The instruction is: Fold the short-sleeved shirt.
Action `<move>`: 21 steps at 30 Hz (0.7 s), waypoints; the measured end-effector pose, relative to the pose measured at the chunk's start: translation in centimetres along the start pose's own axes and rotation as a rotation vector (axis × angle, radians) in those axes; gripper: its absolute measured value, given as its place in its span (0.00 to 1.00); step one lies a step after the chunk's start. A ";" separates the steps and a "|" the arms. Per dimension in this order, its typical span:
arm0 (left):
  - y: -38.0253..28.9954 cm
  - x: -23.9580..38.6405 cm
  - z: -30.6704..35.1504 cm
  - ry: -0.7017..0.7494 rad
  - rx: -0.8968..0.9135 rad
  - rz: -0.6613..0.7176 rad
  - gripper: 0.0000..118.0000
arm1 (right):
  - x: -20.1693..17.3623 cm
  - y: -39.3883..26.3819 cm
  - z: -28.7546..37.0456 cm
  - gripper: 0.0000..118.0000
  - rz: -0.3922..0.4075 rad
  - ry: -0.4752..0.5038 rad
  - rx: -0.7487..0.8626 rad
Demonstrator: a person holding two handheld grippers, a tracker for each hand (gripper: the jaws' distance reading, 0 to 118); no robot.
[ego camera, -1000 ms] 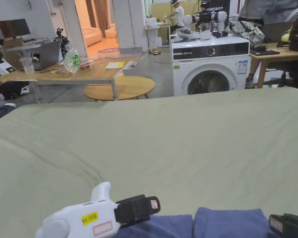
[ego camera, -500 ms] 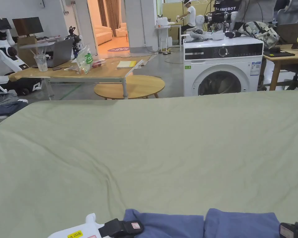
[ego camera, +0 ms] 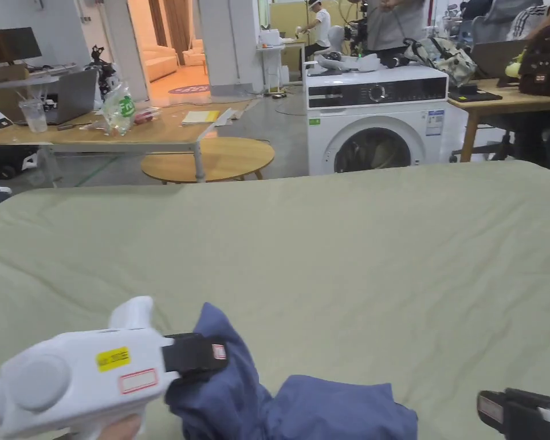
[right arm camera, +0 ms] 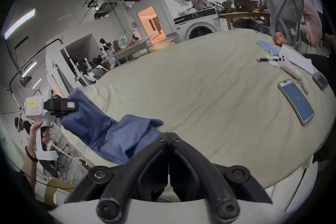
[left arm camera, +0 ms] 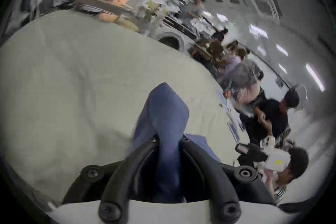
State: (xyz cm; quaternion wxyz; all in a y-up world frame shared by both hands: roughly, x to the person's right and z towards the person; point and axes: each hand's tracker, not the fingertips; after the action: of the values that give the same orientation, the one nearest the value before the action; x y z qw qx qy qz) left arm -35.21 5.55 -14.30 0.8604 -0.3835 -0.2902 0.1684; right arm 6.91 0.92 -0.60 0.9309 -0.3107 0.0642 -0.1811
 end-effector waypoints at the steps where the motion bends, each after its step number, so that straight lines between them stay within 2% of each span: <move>1: -0.5 1.4 -2.1 -0.038 -0.045 -0.009 0.07 | -0.3 -0.1 0.1 0.00 0.006 0.009 -0.001; 3: -1.7 3.4 -6.9 -0.100 -0.125 -0.020 0.07 | -0.5 -0.4 0.5 0.00 0.016 0.025 -0.003; 6: -3.0 5.7 -12.5 -0.102 -0.203 -0.045 0.09 | -0.3 -0.9 1.3 0.00 0.028 0.018 0.000; 7: -3.3 6.2 -13.4 -0.118 -0.186 -0.059 0.19 | 0.2 -1.1 1.6 0.00 0.028 0.017 -0.003; 8: -3.0 6.7 -14.0 -0.168 -0.203 -0.064 0.38 | 0.6 -1.3 2.0 0.00 0.028 0.015 -0.009; 9: -2.7 7.1 -14.2 -0.204 -0.214 -0.047 0.42 | 1.2 -1.5 2.4 0.00 0.031 0.009 -0.021; 11: -2.0 7.3 -13.1 -0.276 -0.168 -0.017 0.42 | 2.3 -1.9 3.3 0.00 0.037 -0.026 -0.024; 12: -1.3 7.3 -12.2 -0.314 -0.172 -0.027 0.40 | 3.0 -2.0 3.7 0.00 0.030 -0.039 -0.023; 13: -1.0 7.2 -11.9 -0.310 -0.174 -0.047 0.32 | 3.6 -2.0 3.9 0.00 0.015 -0.050 -0.019; 14: -0.8 7.2 -11.6 -0.276 -0.160 -0.068 0.15 | 4.2 -2.0 4.1 0.00 -0.010 -0.060 -0.009; 15: -0.9 7.0 -11.8 -0.238 -0.138 -0.091 0.05 | 4.6 -1.9 4.1 0.00 -0.028 -0.064 -0.002; 17: -1.5 6.6 -13.4 -0.181 -0.169 -0.115 0.04 | 5.3 -1.8 3.8 0.00 -0.065 -0.060 0.000; 21: -6.7 5.8 -19.5 -0.160 -0.452 -0.148 0.00 | 4.9 -1.9 2.8 0.00 -0.090 -0.023 -0.011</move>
State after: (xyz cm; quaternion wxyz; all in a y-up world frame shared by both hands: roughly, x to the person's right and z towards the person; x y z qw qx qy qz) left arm -18.08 -6.75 -17.58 0.7370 -0.5294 -0.4150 0.0657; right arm 11.55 -0.79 2.75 0.9208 -0.3203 0.0405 -0.2188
